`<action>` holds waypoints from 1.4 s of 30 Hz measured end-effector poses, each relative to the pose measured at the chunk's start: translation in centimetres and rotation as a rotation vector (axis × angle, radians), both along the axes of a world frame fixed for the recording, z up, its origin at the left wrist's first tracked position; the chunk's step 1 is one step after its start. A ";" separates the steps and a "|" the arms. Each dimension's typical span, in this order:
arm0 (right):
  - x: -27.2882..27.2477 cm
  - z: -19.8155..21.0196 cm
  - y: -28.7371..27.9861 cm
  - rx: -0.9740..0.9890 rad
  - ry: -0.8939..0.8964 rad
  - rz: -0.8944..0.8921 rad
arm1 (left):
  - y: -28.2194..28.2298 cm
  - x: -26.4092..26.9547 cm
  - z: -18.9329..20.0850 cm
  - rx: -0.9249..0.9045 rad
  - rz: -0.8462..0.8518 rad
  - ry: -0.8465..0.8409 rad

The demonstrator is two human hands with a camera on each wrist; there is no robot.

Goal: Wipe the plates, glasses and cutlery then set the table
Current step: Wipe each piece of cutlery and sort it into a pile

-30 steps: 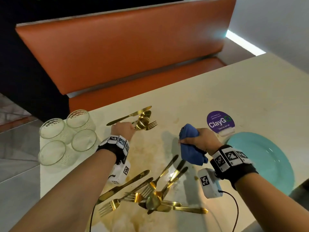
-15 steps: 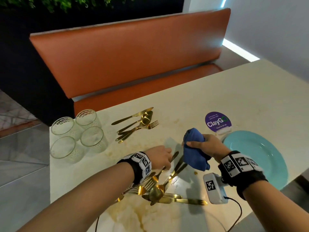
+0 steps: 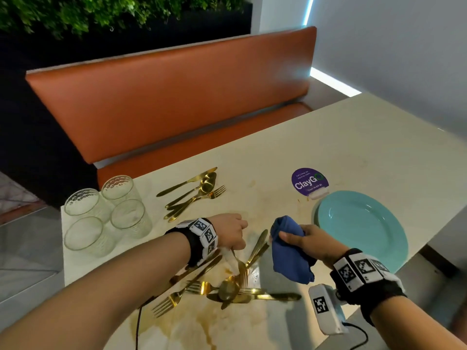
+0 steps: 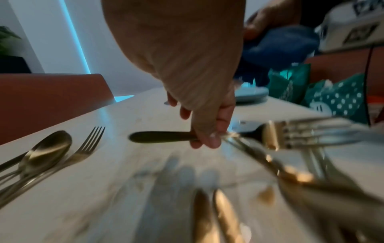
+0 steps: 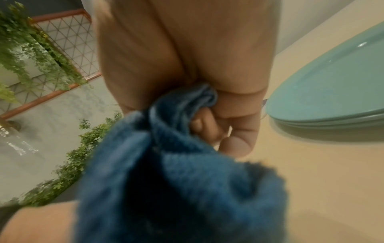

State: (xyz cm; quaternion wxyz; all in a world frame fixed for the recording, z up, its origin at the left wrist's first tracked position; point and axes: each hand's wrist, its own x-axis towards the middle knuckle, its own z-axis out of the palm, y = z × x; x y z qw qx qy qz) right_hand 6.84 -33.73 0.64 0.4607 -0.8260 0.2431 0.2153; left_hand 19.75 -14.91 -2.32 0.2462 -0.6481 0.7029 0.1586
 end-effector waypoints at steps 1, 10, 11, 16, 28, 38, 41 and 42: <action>0.0 0.1 0.5 0.011 0.004 0.031 | 0.0 -0.1 0.5 0.003 0.055 0.009; 1.7 1.0 6.7 -0.241 0.037 0.549 | 1.7 -1.5 6.5 -0.029 0.708 0.362; 1.9 0.8 7.2 -0.294 0.018 0.566 | 2.1 -1.6 6.9 -0.041 0.724 0.352; 2.6 0.5 8.1 -0.331 -0.026 0.617 | 5.0 -1.9 7.5 -0.120 0.828 0.429; 5.0 2.3 4.0 -0.343 -0.296 0.159 | 7.1 -1.5 7.0 -0.585 1.307 0.487; 5.3 1.3 9.3 0.631 -0.210 -0.494 | 3.8 -3.1 5.9 -0.819 1.757 0.831; 7.0 0.9 10.5 0.618 -0.173 -0.636 | 2.7 -3.9 5.8 -0.878 1.728 0.892; 7.5 0.9 10.4 0.660 -0.151 -0.677 | 2.7 -4.1 5.8 -0.907 1.731 0.963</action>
